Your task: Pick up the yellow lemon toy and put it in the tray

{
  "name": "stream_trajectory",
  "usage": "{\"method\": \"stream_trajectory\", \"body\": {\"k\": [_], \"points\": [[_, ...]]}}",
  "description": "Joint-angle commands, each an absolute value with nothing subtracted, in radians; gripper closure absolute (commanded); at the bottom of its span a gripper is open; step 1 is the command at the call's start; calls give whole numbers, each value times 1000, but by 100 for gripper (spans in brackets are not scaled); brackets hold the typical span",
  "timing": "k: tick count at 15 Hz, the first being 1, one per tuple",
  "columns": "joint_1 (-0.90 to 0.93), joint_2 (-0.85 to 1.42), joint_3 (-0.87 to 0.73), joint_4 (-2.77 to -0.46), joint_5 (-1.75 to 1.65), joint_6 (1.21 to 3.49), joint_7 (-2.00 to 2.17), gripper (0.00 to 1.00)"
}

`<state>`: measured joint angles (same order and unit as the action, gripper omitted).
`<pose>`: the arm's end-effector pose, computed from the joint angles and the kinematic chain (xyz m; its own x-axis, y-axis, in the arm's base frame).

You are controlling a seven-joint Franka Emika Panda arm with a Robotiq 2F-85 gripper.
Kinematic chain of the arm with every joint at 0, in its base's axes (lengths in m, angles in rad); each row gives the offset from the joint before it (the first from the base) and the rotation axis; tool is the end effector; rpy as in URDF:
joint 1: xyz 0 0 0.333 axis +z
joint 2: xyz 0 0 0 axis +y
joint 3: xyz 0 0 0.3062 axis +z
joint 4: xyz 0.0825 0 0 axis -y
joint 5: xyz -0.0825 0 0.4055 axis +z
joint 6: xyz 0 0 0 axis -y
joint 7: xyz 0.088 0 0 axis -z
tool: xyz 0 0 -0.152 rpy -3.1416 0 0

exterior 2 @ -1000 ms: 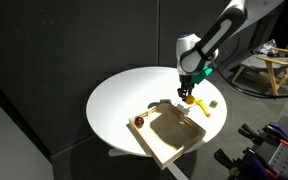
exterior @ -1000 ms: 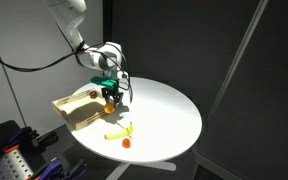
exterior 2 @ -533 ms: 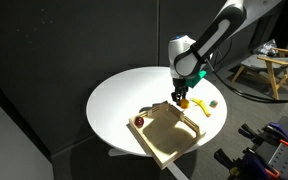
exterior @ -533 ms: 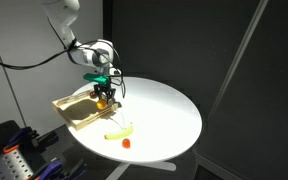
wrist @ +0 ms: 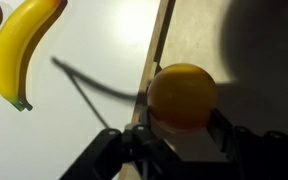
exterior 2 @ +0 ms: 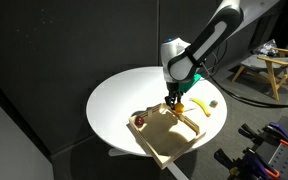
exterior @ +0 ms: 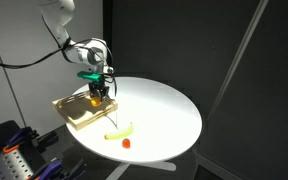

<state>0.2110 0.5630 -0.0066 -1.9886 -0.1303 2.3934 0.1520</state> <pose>0.5794 0.1147 0.0931 0.9781 0.1461 -0.1480 0.1616 -0.9818 0.0993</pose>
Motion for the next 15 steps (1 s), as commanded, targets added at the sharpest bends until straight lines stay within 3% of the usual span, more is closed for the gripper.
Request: {"method": "stream_trajectory", "body": {"k": [1,8,9,10,12,15], "points": [[231,615,-3,-1908,-131,2340,226,66],[239,689,1,-1833,-120,2334,267,66],[240,696,0,-1828,-120,2334,268,32],[240,702,-2,-1824,-123,2339,269,16],[241,715,-3,-1816,-123,2341,268,0],[236,715,-3,-1821,-121,2335,264,0]]}}
